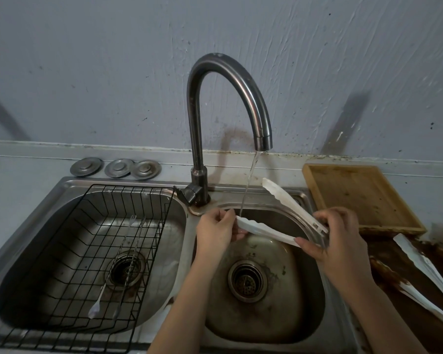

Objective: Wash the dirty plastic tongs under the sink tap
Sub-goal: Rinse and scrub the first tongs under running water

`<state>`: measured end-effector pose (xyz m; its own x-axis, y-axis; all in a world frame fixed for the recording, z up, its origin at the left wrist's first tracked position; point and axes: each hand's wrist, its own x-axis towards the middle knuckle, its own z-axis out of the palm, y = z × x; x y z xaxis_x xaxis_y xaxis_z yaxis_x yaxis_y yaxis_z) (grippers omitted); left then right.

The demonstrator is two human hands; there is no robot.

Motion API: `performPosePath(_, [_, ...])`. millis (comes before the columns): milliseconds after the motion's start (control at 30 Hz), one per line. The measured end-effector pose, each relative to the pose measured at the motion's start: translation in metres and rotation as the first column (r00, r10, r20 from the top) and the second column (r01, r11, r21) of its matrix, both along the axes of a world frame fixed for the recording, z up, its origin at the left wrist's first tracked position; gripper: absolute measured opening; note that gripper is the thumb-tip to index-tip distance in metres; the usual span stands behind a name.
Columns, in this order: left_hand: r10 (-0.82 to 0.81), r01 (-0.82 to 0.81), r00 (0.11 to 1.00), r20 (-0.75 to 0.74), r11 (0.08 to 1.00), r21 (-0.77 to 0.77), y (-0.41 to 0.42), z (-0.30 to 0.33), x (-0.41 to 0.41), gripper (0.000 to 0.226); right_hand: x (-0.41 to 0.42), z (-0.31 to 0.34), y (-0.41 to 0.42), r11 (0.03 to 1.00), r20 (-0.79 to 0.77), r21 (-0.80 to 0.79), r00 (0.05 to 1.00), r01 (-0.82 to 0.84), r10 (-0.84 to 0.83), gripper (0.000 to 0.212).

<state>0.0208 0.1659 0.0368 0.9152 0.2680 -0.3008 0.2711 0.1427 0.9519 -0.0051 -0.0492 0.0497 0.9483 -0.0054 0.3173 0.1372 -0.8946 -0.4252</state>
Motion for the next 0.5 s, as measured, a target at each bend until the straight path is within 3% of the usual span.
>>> performPosePath(133, [0.046, -0.041, 0.995, 0.087, 0.998, -0.051, -0.006, 0.003, 0.006, 0.022, 0.008, -0.001, 0.003, 0.992, -0.229, 0.086, 0.971, 0.092, -0.071, 0.075])
performPosePath(267, [0.081, -0.055, 0.989, 0.122, 0.978, -0.199, -0.003, 0.007, 0.012, 0.017, 0.015, -0.002, 0.011, 0.994, -0.233, 0.108, 0.972, 0.031, -0.006, 0.043])
performPosePath(333, [0.081, -0.044, 0.988, 0.134, 0.966, -0.256, -0.001, 0.006, 0.012, 0.013, 0.017, -0.002, 0.013, 0.992, -0.221, 0.125, 0.975, 0.020, 0.008, 0.038])
performPosePath(400, [0.030, -0.004, 0.988, 0.155, 0.986, -0.164, 0.000, 0.003, 0.010, 0.010, 0.017, -0.002, 0.014, 0.988, -0.222, 0.154, 0.975, 0.030, 0.006, 0.037])
performPosePath(500, [-0.052, 0.041, 0.987, 0.152, 0.996, 0.078, -0.003, -0.001, 0.006, 0.041, 0.016, -0.005, 0.015, 0.984, -0.232, 0.168, 0.973, 0.053, -0.013, 0.039])
